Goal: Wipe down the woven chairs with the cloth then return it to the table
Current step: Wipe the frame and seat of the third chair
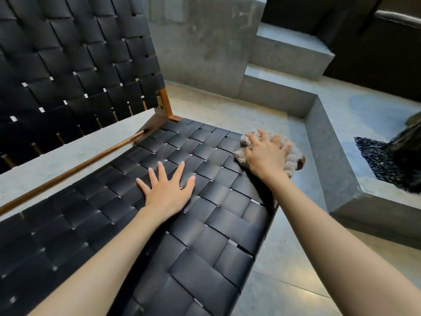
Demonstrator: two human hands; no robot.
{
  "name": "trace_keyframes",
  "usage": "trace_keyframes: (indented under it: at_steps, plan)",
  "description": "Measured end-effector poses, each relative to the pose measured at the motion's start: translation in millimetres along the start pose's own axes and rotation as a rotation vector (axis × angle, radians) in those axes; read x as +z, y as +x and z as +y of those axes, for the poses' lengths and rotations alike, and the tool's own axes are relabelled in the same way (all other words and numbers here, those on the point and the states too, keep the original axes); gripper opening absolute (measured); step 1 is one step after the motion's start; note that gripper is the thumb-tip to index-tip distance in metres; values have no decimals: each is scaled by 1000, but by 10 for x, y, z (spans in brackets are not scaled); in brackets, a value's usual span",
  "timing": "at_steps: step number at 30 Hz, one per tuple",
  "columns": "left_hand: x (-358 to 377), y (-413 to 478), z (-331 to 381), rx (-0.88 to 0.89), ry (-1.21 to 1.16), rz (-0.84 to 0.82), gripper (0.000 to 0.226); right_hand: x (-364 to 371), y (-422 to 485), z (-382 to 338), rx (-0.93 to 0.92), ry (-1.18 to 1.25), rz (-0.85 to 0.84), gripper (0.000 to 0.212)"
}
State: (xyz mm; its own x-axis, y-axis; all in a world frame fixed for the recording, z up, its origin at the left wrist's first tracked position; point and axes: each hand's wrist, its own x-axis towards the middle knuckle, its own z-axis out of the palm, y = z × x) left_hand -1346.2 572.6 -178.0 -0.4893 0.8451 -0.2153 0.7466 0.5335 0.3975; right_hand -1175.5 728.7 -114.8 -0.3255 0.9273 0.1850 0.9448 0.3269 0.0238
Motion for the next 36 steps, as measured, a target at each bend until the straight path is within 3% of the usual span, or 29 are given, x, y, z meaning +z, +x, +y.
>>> trace_keyframes:
  at_steps: [8, 17, 26, 36]
  plan:
    - [-52, 327, -340, 64, -44, 83, 58, 392, 680, -938, -401, 7, -89, 44]
    - [60, 495, -566, 36, 14, 257, 57, 742, 1311, -1872, -606, 21, -134, 46]
    - [3, 461, -612, 63, -34, 279, 52, 675, 1122, -1715, -564, 20, -99, 47]
    - [-125, -118, -648, 38, -27, 56, 50, 221, 108, -833, -374, 20, -116, 44]
